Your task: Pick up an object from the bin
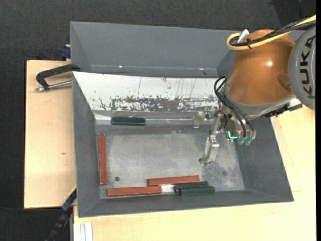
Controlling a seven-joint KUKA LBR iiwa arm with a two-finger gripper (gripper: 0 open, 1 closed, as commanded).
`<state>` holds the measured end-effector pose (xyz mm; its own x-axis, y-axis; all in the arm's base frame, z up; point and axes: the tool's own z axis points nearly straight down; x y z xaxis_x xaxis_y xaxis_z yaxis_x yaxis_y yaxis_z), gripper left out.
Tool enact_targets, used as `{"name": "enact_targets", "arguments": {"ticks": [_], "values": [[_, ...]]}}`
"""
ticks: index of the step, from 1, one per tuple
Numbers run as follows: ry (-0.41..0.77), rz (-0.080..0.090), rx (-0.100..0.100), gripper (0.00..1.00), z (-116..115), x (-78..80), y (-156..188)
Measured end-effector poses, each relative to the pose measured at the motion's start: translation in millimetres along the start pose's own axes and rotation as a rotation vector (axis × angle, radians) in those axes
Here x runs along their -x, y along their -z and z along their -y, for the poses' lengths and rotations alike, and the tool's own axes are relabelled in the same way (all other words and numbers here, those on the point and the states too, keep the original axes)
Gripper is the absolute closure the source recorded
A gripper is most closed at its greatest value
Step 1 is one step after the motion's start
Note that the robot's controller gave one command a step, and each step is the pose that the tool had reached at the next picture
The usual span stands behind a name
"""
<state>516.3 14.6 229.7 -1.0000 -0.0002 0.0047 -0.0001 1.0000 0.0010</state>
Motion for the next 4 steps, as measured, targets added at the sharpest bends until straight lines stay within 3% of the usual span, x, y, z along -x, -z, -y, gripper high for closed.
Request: {"name": "enact_targets", "arguments": {"ticks": [1, 3, 4], "values": [[0.0, 0.007, 0.0, 0.0, 0, 1.4, 3], [0.055, 0.01, 0.0, 0.0, 2, -7.0, -117], [0.037, 0.005, 0.0, 0.0, 4, -11.6, -151]]}}
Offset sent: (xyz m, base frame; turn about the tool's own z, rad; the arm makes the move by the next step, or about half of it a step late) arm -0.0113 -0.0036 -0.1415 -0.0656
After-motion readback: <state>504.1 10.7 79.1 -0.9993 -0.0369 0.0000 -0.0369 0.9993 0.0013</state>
